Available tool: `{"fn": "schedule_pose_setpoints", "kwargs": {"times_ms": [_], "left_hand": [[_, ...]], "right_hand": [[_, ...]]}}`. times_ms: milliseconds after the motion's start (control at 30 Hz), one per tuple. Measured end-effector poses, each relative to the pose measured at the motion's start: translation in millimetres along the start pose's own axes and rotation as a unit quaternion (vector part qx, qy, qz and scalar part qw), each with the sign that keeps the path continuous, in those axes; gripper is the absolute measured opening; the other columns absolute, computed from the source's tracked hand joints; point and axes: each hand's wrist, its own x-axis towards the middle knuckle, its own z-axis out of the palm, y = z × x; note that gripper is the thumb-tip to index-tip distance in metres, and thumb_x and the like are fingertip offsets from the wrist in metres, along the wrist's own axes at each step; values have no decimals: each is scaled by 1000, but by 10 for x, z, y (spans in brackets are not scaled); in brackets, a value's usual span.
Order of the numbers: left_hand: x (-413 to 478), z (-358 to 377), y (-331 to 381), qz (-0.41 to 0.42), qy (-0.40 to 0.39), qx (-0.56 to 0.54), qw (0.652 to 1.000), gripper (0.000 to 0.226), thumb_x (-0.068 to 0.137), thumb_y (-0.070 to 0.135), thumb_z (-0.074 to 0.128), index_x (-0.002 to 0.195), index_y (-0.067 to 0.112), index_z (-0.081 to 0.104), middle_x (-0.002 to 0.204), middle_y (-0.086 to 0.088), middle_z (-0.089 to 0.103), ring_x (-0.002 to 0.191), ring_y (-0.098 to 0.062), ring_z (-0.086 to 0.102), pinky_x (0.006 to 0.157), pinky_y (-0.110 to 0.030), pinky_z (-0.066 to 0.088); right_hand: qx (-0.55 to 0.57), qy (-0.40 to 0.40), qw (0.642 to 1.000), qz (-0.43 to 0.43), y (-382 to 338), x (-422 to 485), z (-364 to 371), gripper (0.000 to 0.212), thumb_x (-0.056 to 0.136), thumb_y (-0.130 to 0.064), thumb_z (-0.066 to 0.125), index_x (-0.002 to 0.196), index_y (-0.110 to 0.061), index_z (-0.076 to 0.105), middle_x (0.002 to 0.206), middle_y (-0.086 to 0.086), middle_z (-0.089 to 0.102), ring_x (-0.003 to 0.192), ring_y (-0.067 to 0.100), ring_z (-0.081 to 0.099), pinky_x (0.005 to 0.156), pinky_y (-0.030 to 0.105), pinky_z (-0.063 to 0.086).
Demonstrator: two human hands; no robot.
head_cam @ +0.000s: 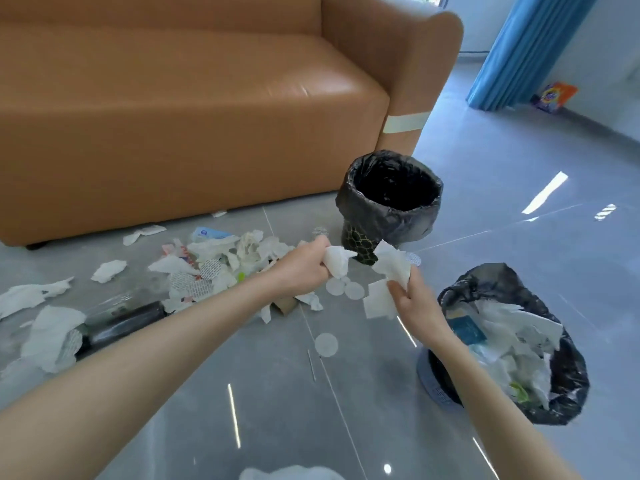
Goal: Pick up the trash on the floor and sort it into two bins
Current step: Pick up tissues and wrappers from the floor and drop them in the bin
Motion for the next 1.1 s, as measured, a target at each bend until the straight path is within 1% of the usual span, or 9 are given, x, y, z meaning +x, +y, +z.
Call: {"fn": "schedule_pose_setpoints", "kwargs": {"times_ms": [167, 267, 400, 467, 567, 700, 833, 1000, 1100], "left_hand": [[129, 175, 678, 39, -26, -12, 999, 20, 89, 15, 51, 105, 8, 42, 99, -12, 59, 91, -29, 59, 73, -41, 45], [157, 328, 909, 56, -39, -20, 997, 18, 90, 17, 51, 103, 9, 42, 88, -6, 57, 84, -24, 54, 62, -33, 38], [181, 534, 944, 48, -37, -32, 998, 15, 88, 15, 47, 100, 8, 42, 93, -11, 60, 88, -30, 57, 65, -33, 39], [171, 611, 926, 51, -38, -4, 998, 14, 87, 10, 45, 102, 9, 43, 101, -14, 60, 94, -32, 56, 66, -33, 37], [153, 684, 887, 73, -22, 46, 996, 11, 86, 9, 48, 95, 13, 43, 107, -14, 54, 99, -32, 52, 67, -31, 32], [111, 752, 817, 70, -14, 52, 996, 12, 89, 16, 50, 99, 10, 47, 109, -12, 42, 97, -33, 52, 84, -40, 44], [97, 732, 788, 85, -4, 56, 995, 18, 88, 17, 53, 104, 9, 54, 105, -7, 39, 95, -29, 52, 84, -41, 45], [101, 671, 770, 131, 6, 45, 990, 18, 81, 17, 64, 74, 15, 48, 82, -1, 46, 77, -22, 46, 63, -28, 32], [110, 695, 746, 147, 3, 37, 988, 16, 79, 16, 68, 76, 16, 52, 82, 1, 50, 76, -22, 51, 63, -29, 36]], "right_hand": [[-36, 98, 989, 101, 327, -85, -589, 14, 94, -12, 41, 105, -4, 41, 84, 10, 53, 78, 29, 50, 67, 39, 39], [-80, 112, 977, 165, 644, -188, -843, 14, 91, -11, 44, 103, -7, 38, 84, 11, 55, 78, 31, 54, 70, 42, 45], [-212, 55, 946, 240, 1023, -332, -949, 49, 88, -25, 56, 130, -6, 38, 127, 17, 52, 116, 37, 45, 97, 43, 37], [-265, 87, 940, 199, 1004, -375, -962, 59, 88, -31, 58, 138, -10, 36, 139, 15, 42, 129, 34, 33, 106, 41, 27], [-99, 137, 983, 76, 675, -401, -948, 40, 90, -28, 60, 128, -18, 51, 131, 5, 51, 121, 21, 46, 103, 34, 34], [252, -42, 964, 80, 187, -430, -814, 42, 89, -34, 62, 127, -19, 52, 125, -1, 58, 103, 14, 64, 88, 33, 55], [288, -88, 951, 70, 79, -396, -630, 40, 85, -21, 71, 121, -12, 57, 112, 9, 68, 98, 15, 67, 86, 30, 56], [352, -75, 929, 84, 165, -355, -527, 26, 86, -14, 69, 108, 0, 66, 99, 18, 69, 88, 18, 66, 89, 33, 54], [358, -41, 928, 97, 191, -355, -536, 18, 87, -12, 67, 100, 0, 68, 89, 13, 70, 81, 17, 66, 80, 27, 57]]}}
